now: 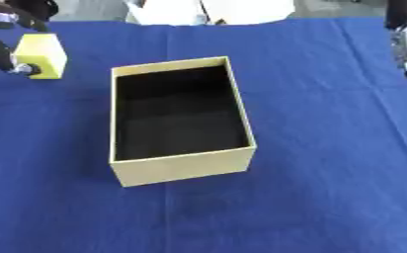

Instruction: Pick up objects on the table and place them in the box.

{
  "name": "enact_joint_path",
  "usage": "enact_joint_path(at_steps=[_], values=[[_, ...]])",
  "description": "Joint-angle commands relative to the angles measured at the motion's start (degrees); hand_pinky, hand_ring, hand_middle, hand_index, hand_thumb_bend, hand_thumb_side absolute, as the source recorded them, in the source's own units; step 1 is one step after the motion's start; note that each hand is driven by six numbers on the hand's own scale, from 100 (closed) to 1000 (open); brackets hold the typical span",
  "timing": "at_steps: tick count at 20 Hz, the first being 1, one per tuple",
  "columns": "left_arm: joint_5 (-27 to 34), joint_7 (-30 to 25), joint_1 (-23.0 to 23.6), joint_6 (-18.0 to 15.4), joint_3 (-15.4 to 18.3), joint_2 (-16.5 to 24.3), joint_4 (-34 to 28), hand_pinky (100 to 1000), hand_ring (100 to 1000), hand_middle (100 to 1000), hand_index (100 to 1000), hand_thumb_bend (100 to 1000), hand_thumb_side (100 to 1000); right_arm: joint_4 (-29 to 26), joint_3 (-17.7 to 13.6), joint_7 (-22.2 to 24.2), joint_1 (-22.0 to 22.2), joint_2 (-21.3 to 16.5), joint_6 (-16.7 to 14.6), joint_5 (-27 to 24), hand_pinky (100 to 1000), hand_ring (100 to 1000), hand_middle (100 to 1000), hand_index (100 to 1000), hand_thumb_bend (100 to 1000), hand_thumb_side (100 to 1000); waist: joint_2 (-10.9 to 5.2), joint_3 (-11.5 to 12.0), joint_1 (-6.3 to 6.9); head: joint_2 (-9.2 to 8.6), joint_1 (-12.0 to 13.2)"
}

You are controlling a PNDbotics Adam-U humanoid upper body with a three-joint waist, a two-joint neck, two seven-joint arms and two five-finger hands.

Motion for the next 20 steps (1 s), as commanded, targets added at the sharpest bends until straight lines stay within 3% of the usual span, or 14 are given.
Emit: enact_joint_path(at_steps=[1,3,6,13,15,17,20], values=[[-1.5,1.4,-1.7,0.0,0.7,2.3,-1.4,1000,1000,943,962,280,207,-0.8,-0.7,0.1,-0.5,-1.6,-0.3,-0.4,800,808,793,760,204,540,-1.17,-0.1,-0.08,-1.11,0.4],[-1.8,2.2,-1.6,0.0,0.9,2.3,-1.2,1000,1000,929,957,256,209,-0.8,-0.8,0.1,-0.4,-1.6,-0.3,-0.4,800,807,793,759,203,539,-1.01,-0.4,-0.10,-1.44,0.7],[-1.3,3.8,-1.5,0.0,0.9,2.0,-1.0,1000,963,838,922,250,235,-0.8,-0.9,0.1,-0.2,-1.6,-0.3,-0.3,801,807,783,758,201,540,-0.80,-0.5,-0.19,-1.69,0.9],[-0.7,5.6,-1.1,0.2,0.5,1.7,-0.4,1000,825,604,750,255,226,-0.8,-1.2,-0.1,0.1,-1.4,-0.2,-0.2,802,807,781,760,199,541,-0.61,-0.6,-0.22,-1.72,0.8],[-1.0,5.3,-1.0,0.4,0.3,1.7,-0.1,1000,871,747,813,274,213,-0.8,-1.3,-0.2,0.2,-1.4,-0.2,-0.2,801,807,781,759,198,543,-0.54,-0.7,-0.19,-1.85,0.8],[-1.9,4.9,-0.8,0.7,0.1,1.6,0.1,994,790,588,729,249,189,-0.8,-1.4,-0.4,0.2,-1.3,-0.3,-0.2,802,807,780,759,198,542,-0.50,-0.9,-0.13,-2.04,0.9],[-2.4,5.5,-0.6,0.8,0.3,1.5,0.1,985,725,462,605,196,174,-0.8,-1.5,-0.5,0.5,-1.3,-0.2,-0.2,802,807,780,759,197,542,-0.50,-1.1,-0.14,-2.14,0.8]])
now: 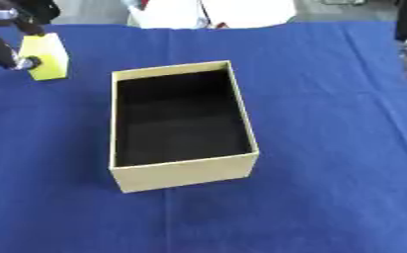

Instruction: Pick up objects on the table and place them in the box.

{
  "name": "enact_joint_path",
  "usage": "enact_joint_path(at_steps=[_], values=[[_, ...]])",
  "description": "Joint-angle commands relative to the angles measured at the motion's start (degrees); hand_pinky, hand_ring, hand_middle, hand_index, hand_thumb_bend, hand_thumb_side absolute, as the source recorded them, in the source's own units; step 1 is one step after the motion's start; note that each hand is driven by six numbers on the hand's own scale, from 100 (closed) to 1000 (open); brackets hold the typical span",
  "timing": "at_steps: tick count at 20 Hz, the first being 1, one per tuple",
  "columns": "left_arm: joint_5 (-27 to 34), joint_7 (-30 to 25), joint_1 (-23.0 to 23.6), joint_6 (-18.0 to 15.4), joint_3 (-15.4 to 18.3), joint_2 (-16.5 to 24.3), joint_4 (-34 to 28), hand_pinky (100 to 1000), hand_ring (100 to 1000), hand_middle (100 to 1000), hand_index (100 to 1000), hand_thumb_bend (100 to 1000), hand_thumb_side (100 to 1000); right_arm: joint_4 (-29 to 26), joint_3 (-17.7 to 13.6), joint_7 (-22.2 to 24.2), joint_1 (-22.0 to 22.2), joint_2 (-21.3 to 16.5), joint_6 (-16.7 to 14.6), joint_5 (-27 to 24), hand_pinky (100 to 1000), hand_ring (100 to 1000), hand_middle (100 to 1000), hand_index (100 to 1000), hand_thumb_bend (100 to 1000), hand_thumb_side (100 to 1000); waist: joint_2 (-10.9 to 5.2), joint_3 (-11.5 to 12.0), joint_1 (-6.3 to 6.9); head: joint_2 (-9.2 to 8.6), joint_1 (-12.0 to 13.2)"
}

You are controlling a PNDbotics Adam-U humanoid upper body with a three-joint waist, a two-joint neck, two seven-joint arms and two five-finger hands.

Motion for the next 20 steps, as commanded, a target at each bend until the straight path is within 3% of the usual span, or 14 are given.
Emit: enact_joint_path(at_steps=[1,7,13,14,20], values=[[-0.7,0.6,-0.4,0.3,0.0,1.0,0.0,980,707,444,585,190,171,-0.8,-1.0,-0.3,-0.1,-1.3,0.0,-0.1,803,807,780,759,197,541,-1.19,-0.2,-0.10,-0.75,0.0],[0.0,1.7,-0.3,0.5,0.0,1.0,0.0,958,643,389,532,208,162,-0.8,-1.1,-0.4,0.2,-1.4,0.1,0.0,803,807,780,754,193,543,-1.35,-0.1,0.05,-0.90,0.1],[1.3,3.2,0.4,0.9,-0.1,1.0,0.3,908,490,240,494,127,100,-0.8,-1.4,-0.8,0.3,-1.3,0.1,0.1,804,808,781,748,187,545,-1.46,-0.3,0.04,-1.36,0.2],[1.5,3.8,0.4,1.0,-0.1,1.0,0.3,887,428,186,479,102,100,-0.8,-1.4,-0.9,0.4,-1.3,0.1,0.1,804,808,781,747,188,542,-1.49,-0.3,0.02,-1.36,0.1],[2.0,7.6,0.3,1.7,-0.1,1.3,-0.2,852,345,106,431,100,100,-0.8,-1.4,-1.0,0.8,-1.4,0.3,0.2,804,809,781,744,184,543,-1.95,-0.1,0.01,-0.89,0.0]])
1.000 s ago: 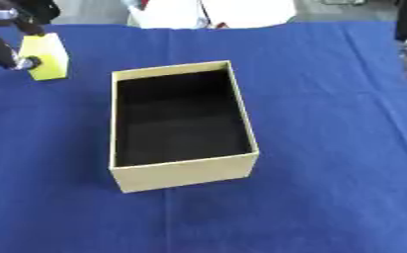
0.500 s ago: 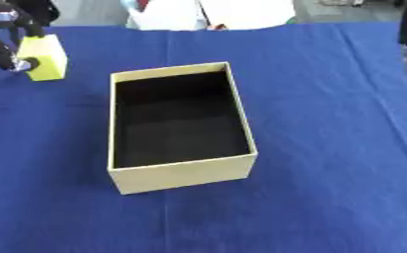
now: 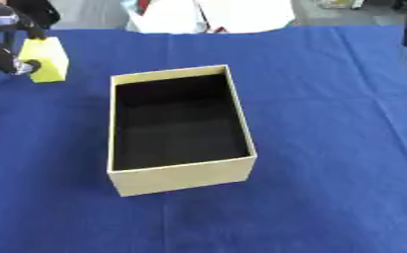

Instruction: Pick up objects on the table and place them in the box.

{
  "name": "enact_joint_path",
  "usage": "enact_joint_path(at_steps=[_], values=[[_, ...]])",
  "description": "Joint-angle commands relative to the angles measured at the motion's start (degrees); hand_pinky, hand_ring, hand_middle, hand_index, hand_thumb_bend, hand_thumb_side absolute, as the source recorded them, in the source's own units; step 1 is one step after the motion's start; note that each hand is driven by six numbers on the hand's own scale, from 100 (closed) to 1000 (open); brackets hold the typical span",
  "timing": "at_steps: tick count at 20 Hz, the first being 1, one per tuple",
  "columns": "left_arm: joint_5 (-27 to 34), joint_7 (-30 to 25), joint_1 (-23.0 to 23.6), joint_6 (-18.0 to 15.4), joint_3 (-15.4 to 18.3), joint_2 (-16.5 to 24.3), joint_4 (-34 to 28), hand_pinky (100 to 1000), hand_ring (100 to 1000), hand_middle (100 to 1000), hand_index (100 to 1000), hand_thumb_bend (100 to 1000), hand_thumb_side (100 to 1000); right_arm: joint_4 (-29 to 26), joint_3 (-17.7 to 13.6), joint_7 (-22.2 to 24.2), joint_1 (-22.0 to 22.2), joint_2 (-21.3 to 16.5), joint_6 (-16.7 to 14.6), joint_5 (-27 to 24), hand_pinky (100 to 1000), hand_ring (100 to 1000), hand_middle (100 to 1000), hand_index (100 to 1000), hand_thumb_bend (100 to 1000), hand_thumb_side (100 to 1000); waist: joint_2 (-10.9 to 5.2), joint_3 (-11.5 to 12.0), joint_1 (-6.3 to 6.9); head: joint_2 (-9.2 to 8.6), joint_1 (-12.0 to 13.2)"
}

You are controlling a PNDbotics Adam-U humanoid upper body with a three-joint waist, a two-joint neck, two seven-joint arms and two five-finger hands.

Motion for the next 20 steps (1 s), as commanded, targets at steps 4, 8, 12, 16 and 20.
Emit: enact_joint_path(at_steps=[4,8,12,16,20], values=[[0.7,3.4,-1.0,0.4,-0.1,1.5,-0.6,836,308,100,417,100,100,-0.8,-0.9,-0.3,0.1,-1.5,0.1,0.3,805,809,782,743,186,542,-2.61,0.3,-0.05,0.33,-0.2],[1.3,4.7,-1.2,0.5,-0.3,1.7,-1.0,828,296,100,408,100,100,-0.8,-0.9,-0.4,0.5,-1.6,0.3,0.3,805,810,782,743,187,542,-3.52,0.7,-0.03,1.32,-0.5],[1.8,4.9,-1.5,0.9,-0.4,1.9,-1.3,823,289,100,403,100,100,-0.8,-0.9,-0.3,1.2,-1.7,0.5,0.3,806,806,782,744,191,541,-4.64,1.2,-0.02,2.58,-1.2],[3.7,3.8,-1.7,1.4,-0.6,1.9,-1.6,820,285,100,399,100,100,-0.8,-0.9,-0.3,1.5,-1.7,0.7,0.2,806,806,783,744,197,539,-5.80,1.8,0.12,3.93,-1.6],[7.6,2.6,-1.9,1.8,-1.1,1.6,-2.6,813,278,100,395,100,100,-0.8,-0.9,-0.4,1.8,-1.7,0.9,0.0,807,807,784,745,202,538,-7.02,2.1,0.14,5.34,-2.3]])
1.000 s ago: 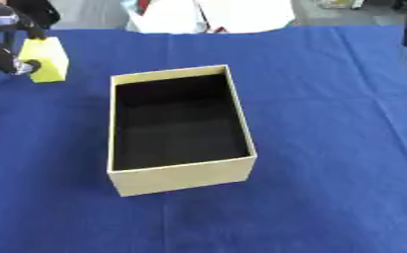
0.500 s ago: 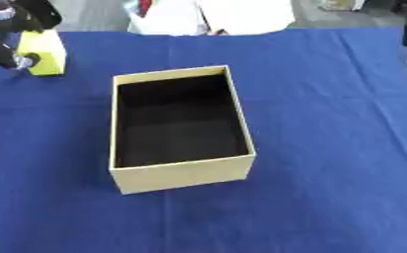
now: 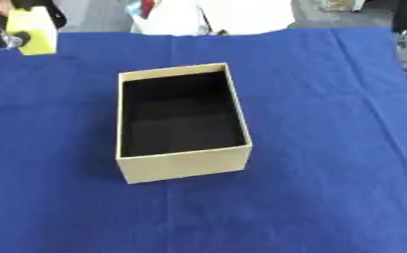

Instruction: Pick up objects on the table and place them in the box.

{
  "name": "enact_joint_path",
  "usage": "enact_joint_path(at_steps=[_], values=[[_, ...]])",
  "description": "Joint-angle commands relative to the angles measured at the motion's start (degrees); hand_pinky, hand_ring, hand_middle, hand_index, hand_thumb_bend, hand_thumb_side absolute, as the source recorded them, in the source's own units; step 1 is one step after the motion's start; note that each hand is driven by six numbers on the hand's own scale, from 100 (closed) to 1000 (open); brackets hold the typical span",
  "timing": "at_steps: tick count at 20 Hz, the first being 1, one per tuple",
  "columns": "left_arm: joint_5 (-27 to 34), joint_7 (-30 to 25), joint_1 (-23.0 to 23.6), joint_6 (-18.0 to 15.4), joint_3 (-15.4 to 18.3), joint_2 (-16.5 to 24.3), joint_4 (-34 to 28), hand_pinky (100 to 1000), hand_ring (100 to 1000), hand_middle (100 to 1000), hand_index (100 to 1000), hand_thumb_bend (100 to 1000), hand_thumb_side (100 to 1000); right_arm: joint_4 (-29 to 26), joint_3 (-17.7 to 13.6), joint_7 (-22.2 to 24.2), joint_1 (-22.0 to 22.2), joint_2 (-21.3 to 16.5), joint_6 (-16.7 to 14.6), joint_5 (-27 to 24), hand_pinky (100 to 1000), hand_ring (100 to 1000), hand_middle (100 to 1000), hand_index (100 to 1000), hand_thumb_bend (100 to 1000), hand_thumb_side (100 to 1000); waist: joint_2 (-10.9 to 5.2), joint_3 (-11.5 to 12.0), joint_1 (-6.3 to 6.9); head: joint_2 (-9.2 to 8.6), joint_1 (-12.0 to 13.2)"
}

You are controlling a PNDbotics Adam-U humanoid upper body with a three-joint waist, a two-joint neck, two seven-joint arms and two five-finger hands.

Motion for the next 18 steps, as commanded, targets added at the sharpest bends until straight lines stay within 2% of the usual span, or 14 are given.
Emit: enact_joint_path(at_steps=[1,4,10,18], values=[[3.4,-0.9,-1.7,0.3,-0.6,1.4,-2.1,812,277,100,394,100,100,-0.8,-0.9,-0.2,-0.2,-1.7,0.3,-0.1,808,808,784,745,204,537,-2.37,0.2,-0.07,1.34,-0.6],[7.4,-1.7,-1.5,0.9,-2.2,1.0,-4.0,808,274,100,392,100,100,-0.8,-0.8,-0.2,-0.1,-1.7,0.4,-0.3,808,808,784,746,209,536,-3.39,0.5,-0.12,2.33,-1.1],[14.1,-2.4,-0.5,4.1,-7.5,0.2,-10.3,815,276,100,395,100,100,-0.8,-0.5,0.0,0.2,-1.5,0.6,-0.6,811,810,786,748,217,536,-5.52,1.1,0.03,3.83,-2.5],[19.2,-0.9,1.4,11.7,-14.7,-1.9,-19.3,808,274,100,389,100,100,-0.8,-0.1,0.6,0.2,-0.9,1.0,-1.3,812,811,786,749,227,538,-8.06,2.0,0.26,5.71,-5.1]])
